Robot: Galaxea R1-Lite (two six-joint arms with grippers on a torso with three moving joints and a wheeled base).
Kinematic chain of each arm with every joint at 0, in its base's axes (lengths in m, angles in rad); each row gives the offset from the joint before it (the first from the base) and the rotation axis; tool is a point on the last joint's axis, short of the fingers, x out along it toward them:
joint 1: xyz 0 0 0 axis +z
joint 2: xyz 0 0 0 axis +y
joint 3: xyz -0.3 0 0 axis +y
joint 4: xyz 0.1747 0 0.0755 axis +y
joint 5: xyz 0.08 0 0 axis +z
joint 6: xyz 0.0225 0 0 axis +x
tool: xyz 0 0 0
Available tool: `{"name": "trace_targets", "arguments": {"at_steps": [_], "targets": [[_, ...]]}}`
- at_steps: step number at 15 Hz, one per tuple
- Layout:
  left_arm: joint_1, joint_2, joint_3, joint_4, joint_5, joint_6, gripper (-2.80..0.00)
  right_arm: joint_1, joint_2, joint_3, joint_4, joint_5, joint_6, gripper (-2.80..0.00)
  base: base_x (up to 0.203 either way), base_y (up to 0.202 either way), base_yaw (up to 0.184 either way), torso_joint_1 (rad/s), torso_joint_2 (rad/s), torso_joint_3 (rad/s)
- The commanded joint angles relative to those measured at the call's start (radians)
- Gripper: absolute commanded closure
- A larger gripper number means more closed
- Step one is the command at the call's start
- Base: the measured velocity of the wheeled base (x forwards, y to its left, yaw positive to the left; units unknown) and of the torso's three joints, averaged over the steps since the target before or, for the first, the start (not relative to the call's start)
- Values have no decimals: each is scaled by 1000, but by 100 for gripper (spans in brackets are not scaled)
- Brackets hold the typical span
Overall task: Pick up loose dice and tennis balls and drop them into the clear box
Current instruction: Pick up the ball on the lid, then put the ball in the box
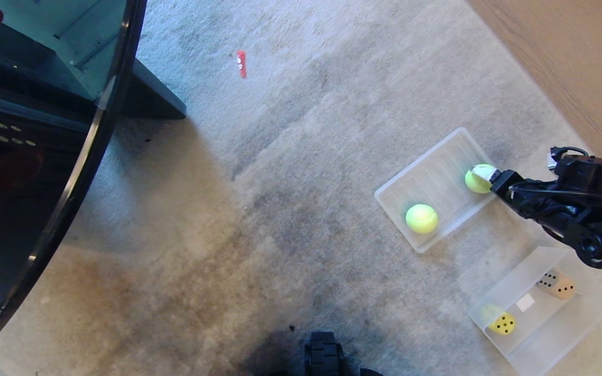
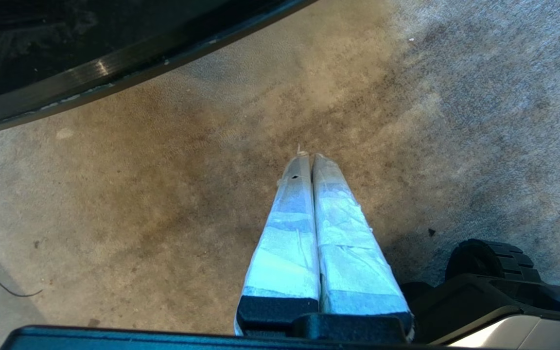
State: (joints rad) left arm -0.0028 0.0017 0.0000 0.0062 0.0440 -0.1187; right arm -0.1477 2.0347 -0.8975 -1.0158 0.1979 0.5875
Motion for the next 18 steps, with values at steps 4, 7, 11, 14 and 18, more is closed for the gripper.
{"name": "trace_targets", "arguments": {"at_steps": [4, 7, 11, 14, 18], "targets": [[0, 0, 0, 0, 0, -1, 0, 4, 50, -10, -60, 5, 0, 0, 0, 0, 0, 0, 0, 0], [0, 0, 0, 0, 0, -1, 0, 2, 62, -9, -92, 5, -3, 0, 0, 0, 0, 0, 0, 0], [0, 0, 0, 0, 0, -1, 0, 0, -23, 17, -59, 5, -3, 0, 0, 0, 0, 0, 0, 0], [0, 0, 0, 0, 0, -1, 0, 0, -203, 52, 62, 4, -7, 0, 0, 0, 0, 0, 0, 0], [0, 0, 0, -1, 0, -1, 0, -1, -588, 119, 350, 4, -63, 0, 0, 0, 0, 0, 0, 0]]}}
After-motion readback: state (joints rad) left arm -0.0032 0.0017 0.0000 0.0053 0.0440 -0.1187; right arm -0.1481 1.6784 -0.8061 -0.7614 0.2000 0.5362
